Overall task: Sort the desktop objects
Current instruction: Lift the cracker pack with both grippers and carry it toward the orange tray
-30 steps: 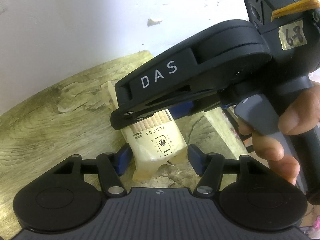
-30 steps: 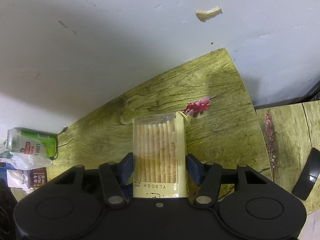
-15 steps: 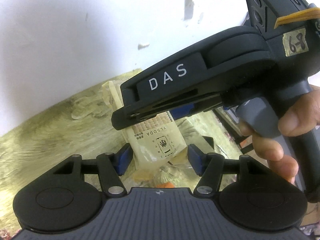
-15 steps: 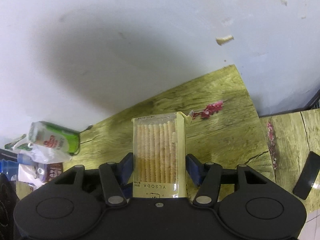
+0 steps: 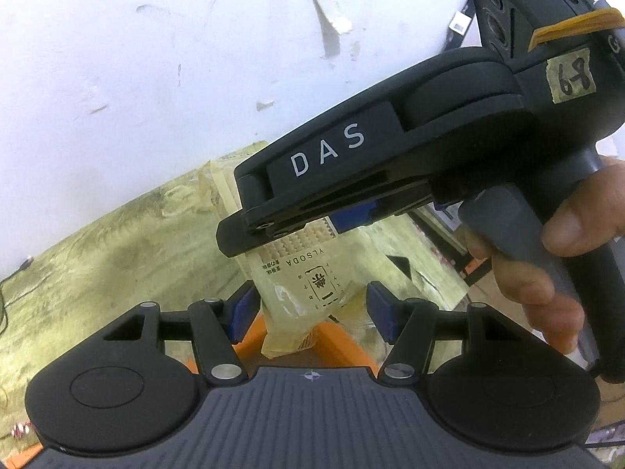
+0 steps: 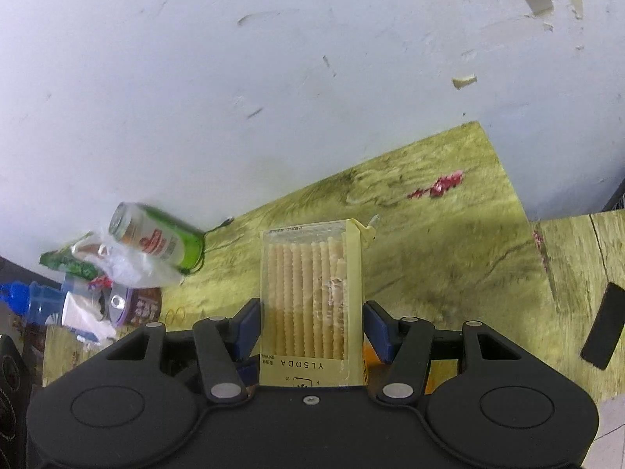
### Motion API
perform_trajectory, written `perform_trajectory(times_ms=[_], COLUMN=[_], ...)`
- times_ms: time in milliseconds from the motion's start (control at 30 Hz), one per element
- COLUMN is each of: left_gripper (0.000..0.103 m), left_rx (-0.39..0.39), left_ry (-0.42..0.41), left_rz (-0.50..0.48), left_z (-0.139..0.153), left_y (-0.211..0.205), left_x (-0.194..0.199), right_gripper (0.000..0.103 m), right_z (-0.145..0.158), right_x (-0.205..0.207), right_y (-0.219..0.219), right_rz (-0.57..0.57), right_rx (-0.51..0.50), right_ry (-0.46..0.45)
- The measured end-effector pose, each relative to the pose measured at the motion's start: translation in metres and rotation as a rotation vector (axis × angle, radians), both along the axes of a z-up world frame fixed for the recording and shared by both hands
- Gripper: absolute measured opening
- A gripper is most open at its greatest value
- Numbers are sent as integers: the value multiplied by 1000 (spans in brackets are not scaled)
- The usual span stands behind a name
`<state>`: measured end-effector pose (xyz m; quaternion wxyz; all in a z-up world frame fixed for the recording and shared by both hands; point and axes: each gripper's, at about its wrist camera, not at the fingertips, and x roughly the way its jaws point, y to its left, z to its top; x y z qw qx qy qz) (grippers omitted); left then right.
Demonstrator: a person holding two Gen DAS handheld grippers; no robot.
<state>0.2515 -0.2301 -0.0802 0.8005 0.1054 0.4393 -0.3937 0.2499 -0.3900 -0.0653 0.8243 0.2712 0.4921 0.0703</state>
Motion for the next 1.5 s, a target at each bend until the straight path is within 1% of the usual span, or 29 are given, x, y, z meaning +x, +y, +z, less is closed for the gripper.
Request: perform_trajectory(times_ms=[67, 133, 267, 467, 567, 700, 767, 833, 933, 1000, 1033, 1233, 1300, 1333, 1400, 1500], left_gripper=[61, 61, 61, 61, 61, 61, 61, 61, 61, 61, 61, 61, 64, 70, 76, 78], left_rx=[4, 9, 27, 65, 78, 92, 97, 101, 105, 106, 107, 122, 136, 143, 153, 163], left_ry=[2, 7, 25, 51, 59, 72, 76, 78, 87, 95, 98, 103, 99, 92, 80, 74], left_rz=[-2, -4, -16, -39, -46, -48, -50, -51, -52, -52, -51, -67, -84, -90, -102, -122], left_z=[-2, -12, -25, -55, -69, -72, -81, -78, -88, -71, -70, -80, -81, -82, -82, -83], left_y=[4, 8, 13, 16, 20, 24, 27, 26, 25, 28, 29, 32, 32, 33, 36, 38], left_x=[-11, -14, -31, -49, -53, -67, -67, -72, -68, -89, -92, -89, -90, -91, -92, -94], right_gripper=[54, 54, 54, 54, 54, 54, 54, 54, 53, 53, 53, 53, 53, 53, 53, 54], right_z=[-2, -5, -19, -42, -51, -64, -70, -76, -84, -88, -89, -98, -100, -101, -103, -105], right_x=[-10, -20, -37, -61, -66, -70, -72, -73, -72, -71, -70, -62, -59, -58, -56, -53], right_y=[5, 10, 19, 31, 36, 42, 46, 48, 50, 51, 52, 59, 61, 62, 63, 66], right_rz=[2, 6, 16, 31, 44, 63, 72, 81, 93, 102, 108, 150, 160, 165, 172, 182], right_rx=[1, 0, -4, -10, -21, -38, -46, -54, -67, -74, -77, -117, -143, -151, -160, -177], right_ry=[4, 12, 43, 93, 113, 140, 153, 166, 184, 196, 201, 222, 227, 229, 234, 233])
